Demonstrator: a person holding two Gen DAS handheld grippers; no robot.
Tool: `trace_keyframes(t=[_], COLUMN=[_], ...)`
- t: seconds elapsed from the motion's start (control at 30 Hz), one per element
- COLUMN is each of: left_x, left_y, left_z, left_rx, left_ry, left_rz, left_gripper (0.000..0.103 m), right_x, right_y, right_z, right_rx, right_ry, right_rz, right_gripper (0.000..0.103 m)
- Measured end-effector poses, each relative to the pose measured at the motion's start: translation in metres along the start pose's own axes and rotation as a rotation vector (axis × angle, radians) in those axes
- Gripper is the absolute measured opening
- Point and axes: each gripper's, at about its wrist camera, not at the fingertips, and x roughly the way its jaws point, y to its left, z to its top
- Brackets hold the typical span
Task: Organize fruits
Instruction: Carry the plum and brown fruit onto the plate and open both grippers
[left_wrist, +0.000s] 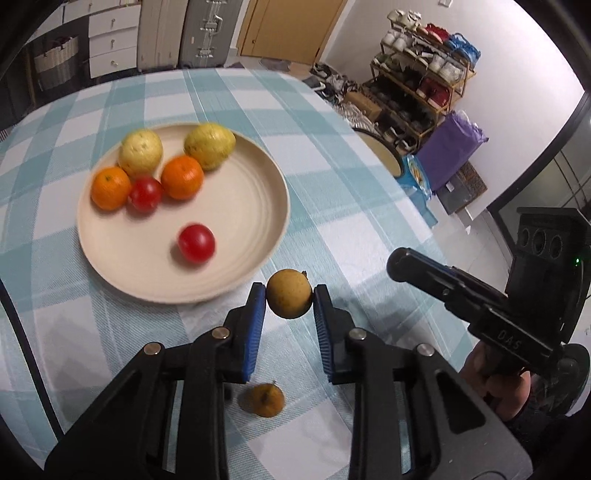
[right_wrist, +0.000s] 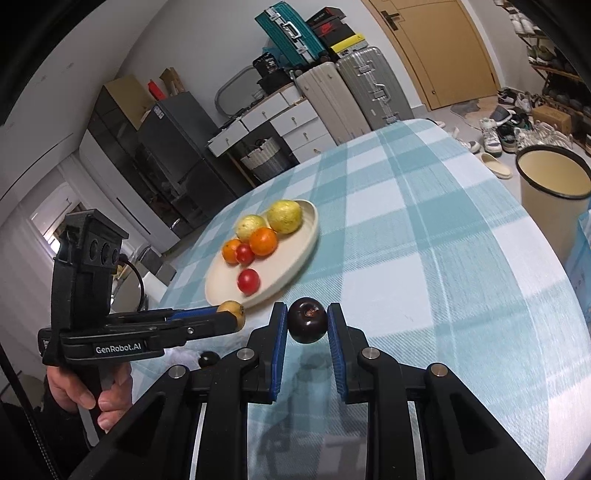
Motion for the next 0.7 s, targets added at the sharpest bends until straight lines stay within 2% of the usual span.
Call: trace_keyframes(t=[0.33, 0.7], left_x=[-0.011, 0.021], left_y=[0.030, 0.048], left_z=[0.038, 0.081], left_rx=[-0.058, -0.098], left_ry=[-0.051, -0.038], left_rz=[0.000, -0.018], left_gripper=[0.023, 0.023], right_x=[0.033, 0.082], right_y=[0.028, 0.028], right_z=[0.037, 0.080], right_rx=[-0.065, -0.049], right_ry=[0.018, 0.045], right_rz=[0.041, 0.067], right_gripper=[0.022, 0.022])
